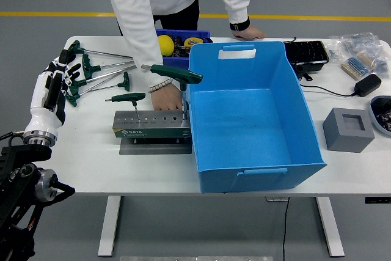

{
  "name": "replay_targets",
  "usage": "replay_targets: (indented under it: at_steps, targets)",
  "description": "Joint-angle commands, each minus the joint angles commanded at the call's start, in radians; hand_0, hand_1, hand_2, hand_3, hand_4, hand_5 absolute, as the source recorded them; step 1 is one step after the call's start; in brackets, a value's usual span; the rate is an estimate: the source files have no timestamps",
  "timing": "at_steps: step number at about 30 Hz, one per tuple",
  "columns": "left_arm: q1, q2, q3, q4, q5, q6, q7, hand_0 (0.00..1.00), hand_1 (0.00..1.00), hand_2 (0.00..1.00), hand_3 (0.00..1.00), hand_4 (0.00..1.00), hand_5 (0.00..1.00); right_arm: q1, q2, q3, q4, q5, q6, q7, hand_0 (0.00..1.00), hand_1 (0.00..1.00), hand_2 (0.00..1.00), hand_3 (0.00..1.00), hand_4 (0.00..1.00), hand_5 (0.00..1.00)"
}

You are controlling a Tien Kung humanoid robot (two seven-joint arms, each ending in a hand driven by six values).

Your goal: Lift tool from toolbox,place it in box,lift tool from toolbox,place it in box

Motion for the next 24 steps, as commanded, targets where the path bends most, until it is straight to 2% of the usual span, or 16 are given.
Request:
replay_targets:
  at_steps: [1,4,6,7,8,11,13,18,24]
  targets:
    - [-0.011,0.007,-0.003,-0.01,0.038,0.003,-0.005,0.878,0.893,0.942,0.838,0.998,0.781,0.0,0.0,0.0,0.0,0.0,0.0,0.0,0.716,0.67,0.763,0.717,0.906,0.872]
    - [-0.054,0.032,-0.005,-0.041,0.168,-0.008,-0.019,0.878,0.893,0.942,0.838,0.998,0.781,-0.001,0.001,0.002,0.0,-0.002,-0.001,-0.002,0.716,0.67,0.763,0.717,0.906,0.872]
    - [-0.103,0.061,0.02,-0.064,0.252,-0.035,-0.026,0.878,0.893,0.942,0.838,0.998,0.781,-0.001,0.001,0.006,0.0,-0.008,0.0,-0.003,0.716,0.67,0.763,0.717,0.906,0.872]
    - [-0.115,0.068,0.029,-0.067,0.285,-0.042,-0.026,0.931,0.928,0.976,0.869,0.998,0.731,-0.002,0.001,0.007,0.001,-0.01,0.0,-0.004,0.717,0.671,0.763,0.717,0.906,0.872]
    - [-0.146,0.083,0.055,-0.073,0.337,-0.06,-0.018,0.931,0.928,0.976,0.869,0.998,0.731,-0.002,0.0,0.009,0.001,-0.013,0.001,-0.005,0.717,0.671,0.763,0.717,0.906,0.872]
    - [-0.221,0.105,0.126,-0.071,0.461,-0.105,0.009,0.931,0.928,0.976,0.869,0.998,0.731,-0.003,0.001,0.014,0.001,-0.02,0.001,-0.007,0.717,0.671,0.763,0.717,0.906,0.872]
    - [-0.263,0.11,0.17,-0.064,0.539,-0.143,0.028,0.945,0.944,0.991,0.893,0.998,0.701,-0.005,0.001,0.017,0.001,-0.023,0.001,-0.008,0.717,0.671,0.763,0.717,0.905,0.871]
    - [-0.352,0.109,0.289,-0.013,0.753,-0.221,0.062,0.945,0.944,0.991,0.893,0.998,0.701,-0.007,0.001,0.022,0.0,-0.028,0.001,-0.011,0.717,0.671,0.763,0.717,0.905,0.871]
    - [-0.431,0.102,0.42,0.065,1.007,-0.249,0.074,0.954,0.955,0.996,0.907,0.998,0.692,-0.006,0.001,0.026,0.001,-0.035,0.001,-0.013,0.717,0.671,0.762,0.716,0.905,0.872]
